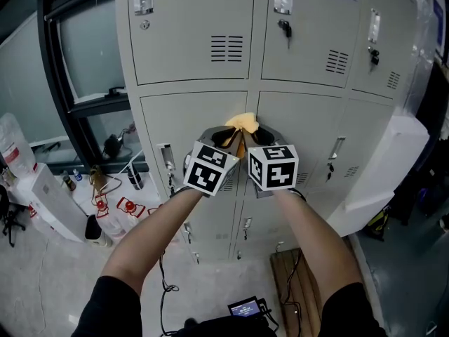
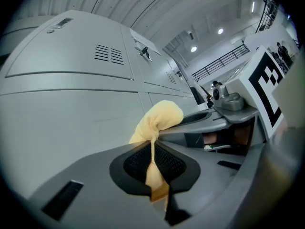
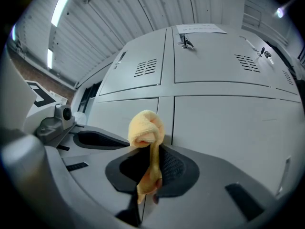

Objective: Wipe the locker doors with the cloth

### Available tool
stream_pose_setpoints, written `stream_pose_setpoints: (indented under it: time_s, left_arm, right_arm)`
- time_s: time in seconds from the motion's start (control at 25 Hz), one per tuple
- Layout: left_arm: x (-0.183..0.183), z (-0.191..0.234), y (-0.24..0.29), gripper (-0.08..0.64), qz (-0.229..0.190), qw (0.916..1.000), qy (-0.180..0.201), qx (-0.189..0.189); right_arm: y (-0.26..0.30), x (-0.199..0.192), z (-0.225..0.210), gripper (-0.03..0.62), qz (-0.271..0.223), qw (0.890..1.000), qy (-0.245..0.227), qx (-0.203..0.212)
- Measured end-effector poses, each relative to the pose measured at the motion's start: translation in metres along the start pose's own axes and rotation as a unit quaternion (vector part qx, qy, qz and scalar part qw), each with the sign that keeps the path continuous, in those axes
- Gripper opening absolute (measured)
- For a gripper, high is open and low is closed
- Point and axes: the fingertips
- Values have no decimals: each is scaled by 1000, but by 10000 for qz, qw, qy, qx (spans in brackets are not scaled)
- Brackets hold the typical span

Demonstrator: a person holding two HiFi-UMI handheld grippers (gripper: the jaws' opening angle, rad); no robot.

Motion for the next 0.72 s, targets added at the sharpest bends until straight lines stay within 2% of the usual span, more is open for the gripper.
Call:
stream_pose_setpoints:
  time_s: [0.48, 0.72]
  left_arm:
    - [1, 0, -5, 35, 9, 9999, -81, -97]
    - [-1, 6, -24, 35, 11, 9999, -109, -51]
  right_arm:
    - [-2, 1, 4, 67, 138, 9998, -86, -110]
    - [-5, 3, 25, 67, 92, 9999, 26, 66]
Point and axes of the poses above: the fingertips, and each gripper's own axes: y forward along the fingers, z to its left, x out of its top, and after that the axes turned 12 degrees about x, right-handed
